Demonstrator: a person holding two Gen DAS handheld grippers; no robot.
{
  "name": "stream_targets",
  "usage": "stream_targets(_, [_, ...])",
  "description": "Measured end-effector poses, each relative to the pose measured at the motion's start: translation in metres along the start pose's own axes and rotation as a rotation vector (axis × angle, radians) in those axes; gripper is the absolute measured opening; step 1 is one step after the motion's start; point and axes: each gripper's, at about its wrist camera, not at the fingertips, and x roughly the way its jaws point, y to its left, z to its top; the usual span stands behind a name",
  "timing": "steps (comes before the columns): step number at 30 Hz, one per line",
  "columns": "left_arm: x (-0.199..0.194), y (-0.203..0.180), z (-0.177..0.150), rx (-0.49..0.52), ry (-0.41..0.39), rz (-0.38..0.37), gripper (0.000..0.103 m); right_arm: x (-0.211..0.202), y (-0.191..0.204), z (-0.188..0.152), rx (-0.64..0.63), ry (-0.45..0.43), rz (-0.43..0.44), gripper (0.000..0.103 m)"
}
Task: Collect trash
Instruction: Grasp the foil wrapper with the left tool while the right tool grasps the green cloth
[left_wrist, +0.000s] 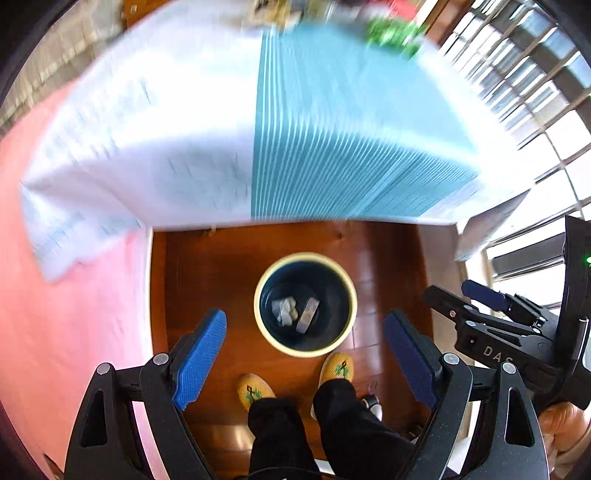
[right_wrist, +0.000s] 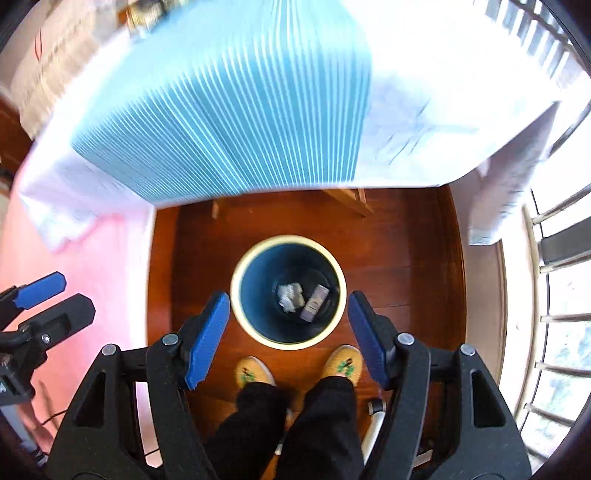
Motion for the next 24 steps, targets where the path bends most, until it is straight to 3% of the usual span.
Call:
stream_targets(8, [-0.104,-0.011,0.036,0.061,-0.121,-0.031,0.089,-0.106,0.016,0.022,0.085,-0.118,0.050,0.064])
stream_targets(13, [-0.159,-0.015,0.068,0.113,-0.225,0.014,0.089,-0.164,0.034,0.044,0.109,-0.226,0.052,0.064])
stream_targets(20, [-0.201,-0.015,0.114,0.142,-0.299,0.027,0.083,-0.216,0.047,0.089,0.161,-0.306,0.022,0.064])
stream_targets(24, [-0.211,-0.020,0.140,0.172,-0.314,0.037,0.082,-0.227,0.047,0.119,0.186,-0.319,0.063,0.063])
